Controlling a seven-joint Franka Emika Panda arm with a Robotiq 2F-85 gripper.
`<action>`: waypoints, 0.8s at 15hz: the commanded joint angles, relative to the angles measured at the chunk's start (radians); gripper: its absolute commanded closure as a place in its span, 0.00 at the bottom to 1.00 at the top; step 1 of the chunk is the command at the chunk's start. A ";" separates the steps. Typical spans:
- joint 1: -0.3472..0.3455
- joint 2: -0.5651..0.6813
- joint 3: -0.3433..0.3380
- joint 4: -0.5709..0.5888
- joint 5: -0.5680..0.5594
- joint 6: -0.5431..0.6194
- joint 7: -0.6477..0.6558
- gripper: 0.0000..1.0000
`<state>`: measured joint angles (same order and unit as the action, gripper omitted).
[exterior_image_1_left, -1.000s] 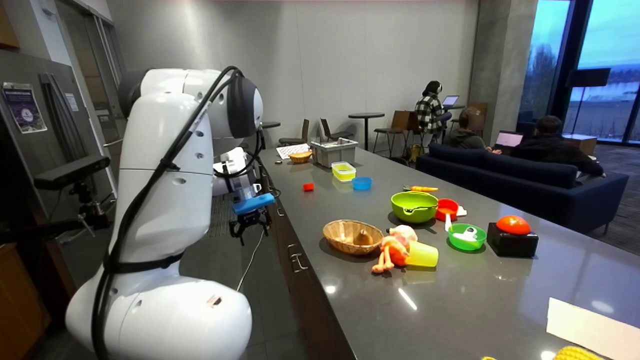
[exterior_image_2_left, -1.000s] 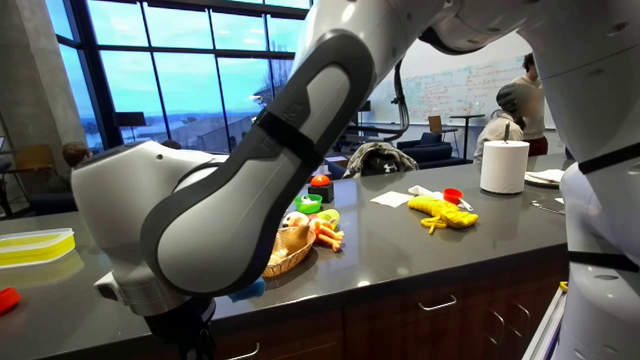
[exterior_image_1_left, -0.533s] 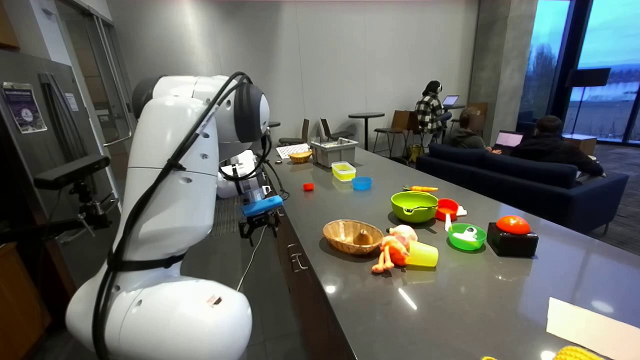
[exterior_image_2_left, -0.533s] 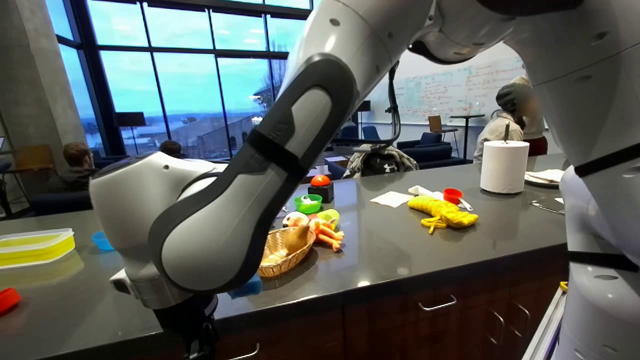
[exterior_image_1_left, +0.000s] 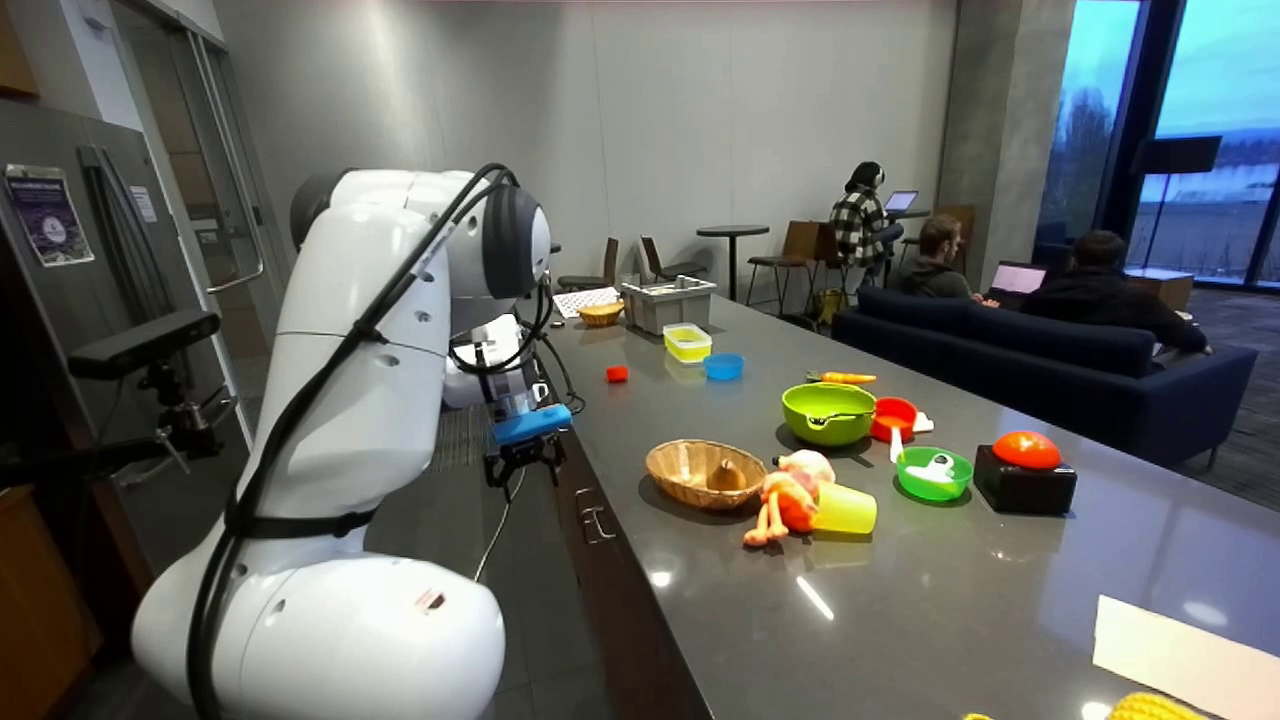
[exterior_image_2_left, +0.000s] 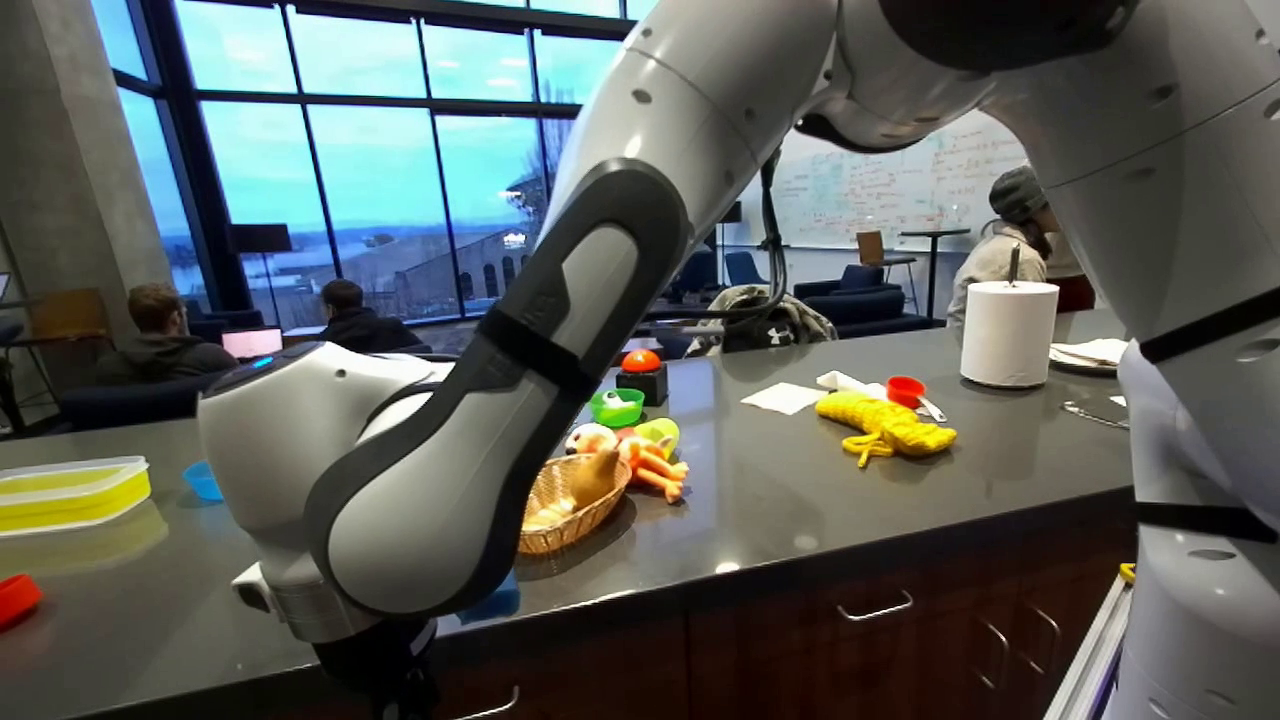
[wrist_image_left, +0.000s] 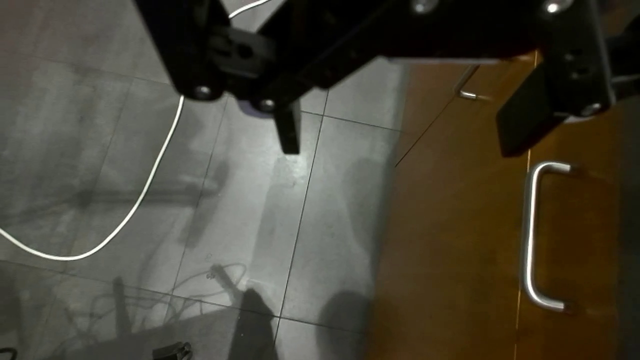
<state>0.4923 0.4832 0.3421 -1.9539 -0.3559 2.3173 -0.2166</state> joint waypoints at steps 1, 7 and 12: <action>0.017 0.012 -0.011 0.002 -0.021 0.012 0.027 0.00; 0.094 0.045 -0.082 0.011 -0.161 -0.030 0.153 0.00; 0.071 0.049 -0.063 0.002 -0.141 -0.011 0.130 0.00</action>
<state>0.5614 0.5323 0.2807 -1.9546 -0.4995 2.3097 -0.0838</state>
